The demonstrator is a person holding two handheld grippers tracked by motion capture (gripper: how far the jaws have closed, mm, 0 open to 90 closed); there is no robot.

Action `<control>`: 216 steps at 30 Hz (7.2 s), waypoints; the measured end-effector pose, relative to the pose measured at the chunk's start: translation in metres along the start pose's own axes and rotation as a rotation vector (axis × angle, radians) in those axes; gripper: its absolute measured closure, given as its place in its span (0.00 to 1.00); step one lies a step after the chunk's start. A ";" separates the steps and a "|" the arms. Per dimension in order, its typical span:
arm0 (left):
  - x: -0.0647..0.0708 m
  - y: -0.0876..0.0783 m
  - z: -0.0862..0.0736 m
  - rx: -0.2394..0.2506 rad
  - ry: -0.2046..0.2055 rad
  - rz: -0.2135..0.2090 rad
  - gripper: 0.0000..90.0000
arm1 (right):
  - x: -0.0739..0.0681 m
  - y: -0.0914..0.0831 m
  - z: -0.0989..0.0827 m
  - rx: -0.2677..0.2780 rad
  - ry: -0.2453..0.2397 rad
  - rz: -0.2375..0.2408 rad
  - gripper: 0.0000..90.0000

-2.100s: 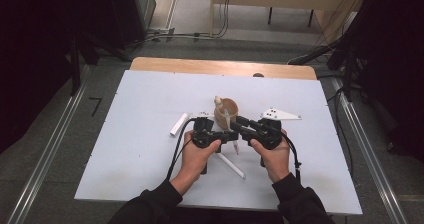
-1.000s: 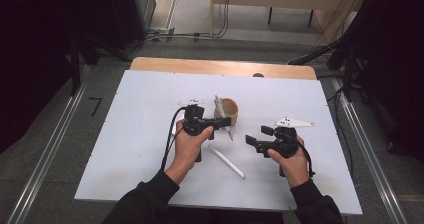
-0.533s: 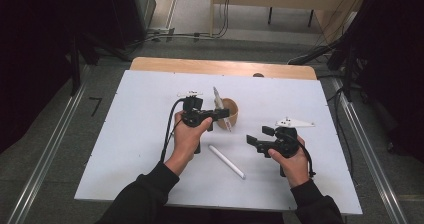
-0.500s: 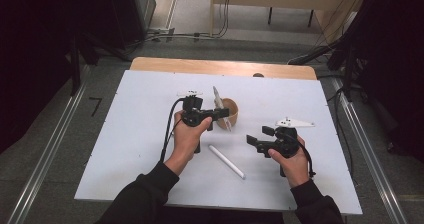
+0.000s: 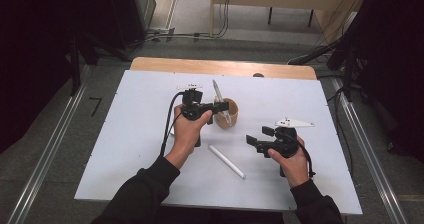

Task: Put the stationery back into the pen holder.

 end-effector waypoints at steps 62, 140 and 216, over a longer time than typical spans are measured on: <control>-0.017 0.027 0.015 0.025 0.194 0.207 0.73 | 0.001 -0.001 0.000 0.002 0.007 0.003 0.20; -0.121 -0.076 -0.077 -0.061 0.211 0.580 0.19 | -0.003 0.004 -0.002 -0.009 0.001 0.008 0.16; -0.122 -0.063 -0.092 -0.135 0.307 0.643 0.69 | -0.004 0.005 -0.003 -0.012 0.009 0.013 0.17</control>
Point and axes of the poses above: each handheld gripper's, and its own axes: y roughly forward along the jaws, z roughly out of its top, x roughly to its right, the point moved 7 cm from there along y, roughly forward along the jaws, and after that the axes turned 2 degrees about -x, right-handed, at the moved point
